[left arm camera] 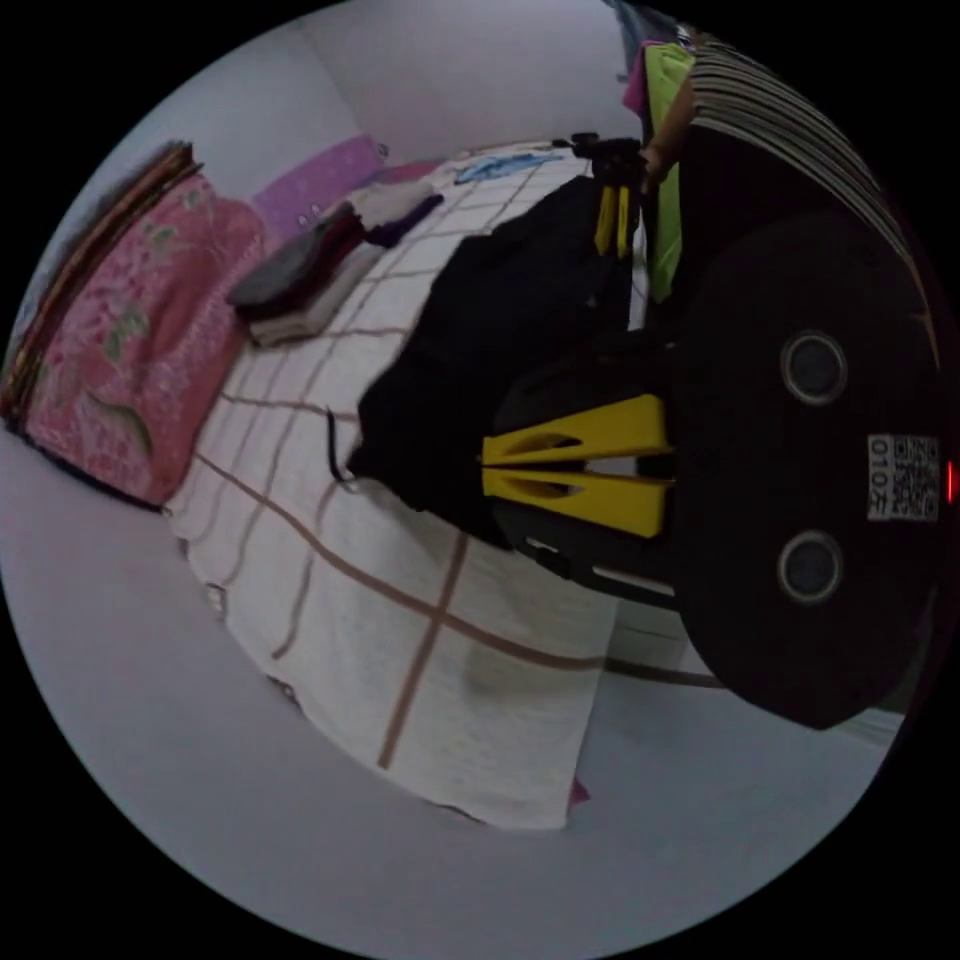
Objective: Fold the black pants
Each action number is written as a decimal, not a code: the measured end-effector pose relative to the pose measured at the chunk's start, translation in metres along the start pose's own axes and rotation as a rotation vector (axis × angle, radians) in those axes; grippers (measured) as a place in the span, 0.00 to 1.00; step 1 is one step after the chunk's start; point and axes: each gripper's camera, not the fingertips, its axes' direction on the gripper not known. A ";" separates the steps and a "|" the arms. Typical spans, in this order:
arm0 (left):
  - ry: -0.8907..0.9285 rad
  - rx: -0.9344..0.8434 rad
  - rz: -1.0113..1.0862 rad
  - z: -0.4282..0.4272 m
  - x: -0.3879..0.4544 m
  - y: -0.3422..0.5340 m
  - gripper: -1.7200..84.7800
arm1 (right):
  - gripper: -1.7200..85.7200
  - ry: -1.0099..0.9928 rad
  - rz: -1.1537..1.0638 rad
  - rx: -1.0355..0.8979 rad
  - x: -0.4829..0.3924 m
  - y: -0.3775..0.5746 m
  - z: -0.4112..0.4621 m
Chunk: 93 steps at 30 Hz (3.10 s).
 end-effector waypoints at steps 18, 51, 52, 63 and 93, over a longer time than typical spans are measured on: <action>-0.189 0.059 0.425 -0.010 0.155 0.008 0.03 | 0.11 0.040 0.014 0.159 -0.005 0.030 -0.034; -0.028 -0.042 0.477 -0.013 0.367 -0.037 0.02 | 0.11 0.232 1.155 0.366 0.210 0.493 -0.076; -0.027 -0.046 0.474 -0.012 0.372 -0.037 0.02 | 0.12 0.213 1.157 0.375 0.216 0.504 -0.071; -0.090 -0.083 0.538 -0.026 0.445 -0.050 0.02 | 0.11 0.188 1.108 0.406 0.240 0.553 -0.041; -0.109 -0.146 0.603 -0.024 0.522 -0.077 0.02 | 0.08 0.128 1.071 0.343 0.303 0.631 -0.069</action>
